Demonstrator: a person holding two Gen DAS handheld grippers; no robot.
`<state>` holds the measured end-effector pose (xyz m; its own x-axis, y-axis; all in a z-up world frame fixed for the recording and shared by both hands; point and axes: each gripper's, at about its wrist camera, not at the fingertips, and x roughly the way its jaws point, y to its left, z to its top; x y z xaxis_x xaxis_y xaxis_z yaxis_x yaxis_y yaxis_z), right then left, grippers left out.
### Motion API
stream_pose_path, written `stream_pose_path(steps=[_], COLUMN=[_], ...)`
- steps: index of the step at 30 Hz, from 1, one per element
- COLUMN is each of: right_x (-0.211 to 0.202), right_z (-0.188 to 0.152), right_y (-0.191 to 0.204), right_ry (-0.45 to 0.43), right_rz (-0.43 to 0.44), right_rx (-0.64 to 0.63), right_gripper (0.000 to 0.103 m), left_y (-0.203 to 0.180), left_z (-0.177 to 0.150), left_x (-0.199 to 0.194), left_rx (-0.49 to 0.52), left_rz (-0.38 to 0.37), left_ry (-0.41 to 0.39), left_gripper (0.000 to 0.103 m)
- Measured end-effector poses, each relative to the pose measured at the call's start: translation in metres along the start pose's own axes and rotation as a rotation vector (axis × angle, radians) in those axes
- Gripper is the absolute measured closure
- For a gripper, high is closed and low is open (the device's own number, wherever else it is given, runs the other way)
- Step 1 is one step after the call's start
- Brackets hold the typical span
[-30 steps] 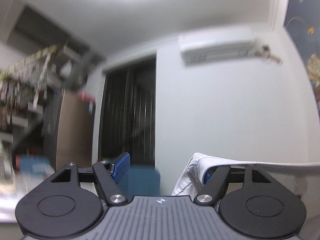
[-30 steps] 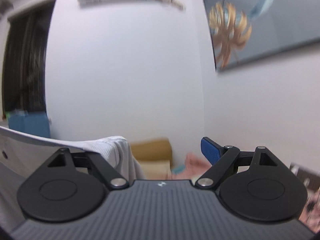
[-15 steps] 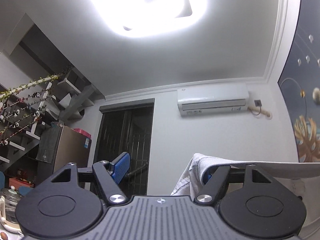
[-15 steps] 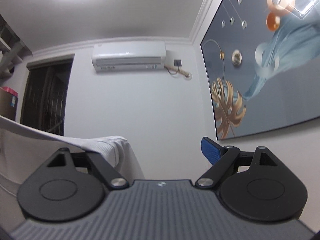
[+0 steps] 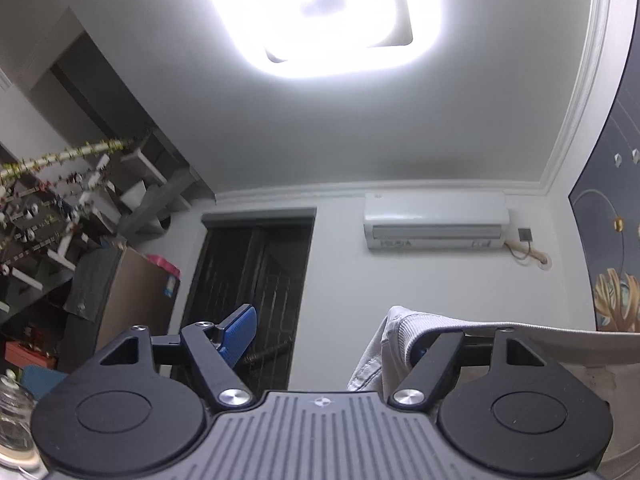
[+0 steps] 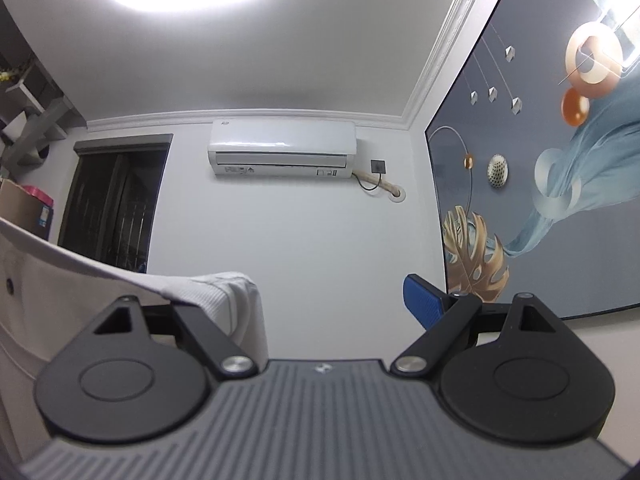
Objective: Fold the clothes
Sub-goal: 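Lift the T-shirt high with both grippers and shake it out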
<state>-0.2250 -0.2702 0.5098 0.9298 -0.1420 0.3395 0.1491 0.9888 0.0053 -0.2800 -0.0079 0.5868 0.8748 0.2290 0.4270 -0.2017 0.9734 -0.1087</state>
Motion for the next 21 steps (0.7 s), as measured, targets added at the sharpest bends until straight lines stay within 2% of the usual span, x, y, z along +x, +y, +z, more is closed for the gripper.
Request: stream_pose_path(steps=[5, 9, 14, 17, 21], right_x=[0.045, 0.101, 0.177, 0.226, 0.296], right_z=[-0.05, -0.117, -0.236, -0.316, -0.415], right_y=[0.02, 0.037, 0.058, 0.071, 0.096], right_ry=[0.046, 0.162, 0.289, 0.355, 0.417], right_rz=[-0.028, -0.028, -0.039, -0.041, -0.057], right_rx=[-0.069, -0.101, -0.131, -0.154, -0.165], right_gripper=[0.016, 0.016, 0.016, 0.017, 0.017], left_y=[-0.008, -0.011, -0.017, -0.019, -0.025], left_z=[-0.095, -0.183, -0.327, -0.414, -0.524], left_x=[0.061, 0.118, 0.193, 0.238, 0.294], left_rx=[0.029, 0.006, 0.018, 0.001, 0.024], left_rz=[-0.007, -0.027, -0.031, -0.004, 0.047], left_ry=[0.086, 0.19, 0.354, 0.438, 0.49], left_gripper=[0.026, 0.025, 0.024, 0.024, 0.024])
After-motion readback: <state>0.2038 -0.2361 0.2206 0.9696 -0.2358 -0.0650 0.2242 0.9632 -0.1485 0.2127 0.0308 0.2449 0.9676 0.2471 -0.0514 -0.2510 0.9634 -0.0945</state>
